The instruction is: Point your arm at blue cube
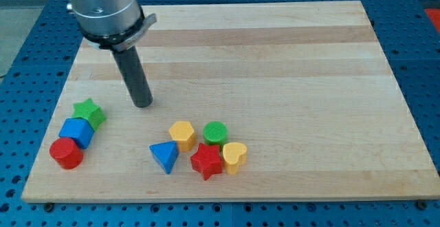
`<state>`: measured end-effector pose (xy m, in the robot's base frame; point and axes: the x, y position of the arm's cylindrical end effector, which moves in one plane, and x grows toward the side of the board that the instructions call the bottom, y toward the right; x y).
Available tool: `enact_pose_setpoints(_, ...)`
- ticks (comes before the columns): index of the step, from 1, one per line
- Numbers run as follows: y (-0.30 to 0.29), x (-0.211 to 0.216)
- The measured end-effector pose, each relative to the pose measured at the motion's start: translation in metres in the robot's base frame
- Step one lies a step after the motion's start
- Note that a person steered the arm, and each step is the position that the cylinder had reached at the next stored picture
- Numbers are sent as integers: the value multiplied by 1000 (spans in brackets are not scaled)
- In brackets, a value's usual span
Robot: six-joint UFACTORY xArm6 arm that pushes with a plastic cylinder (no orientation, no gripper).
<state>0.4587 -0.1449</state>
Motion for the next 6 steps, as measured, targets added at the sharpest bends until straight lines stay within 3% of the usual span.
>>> enact_pose_setpoints(4, 12, -31)
enact_pose_setpoints(5, 68, -33)
enact_pose_setpoints(6, 180, 0)
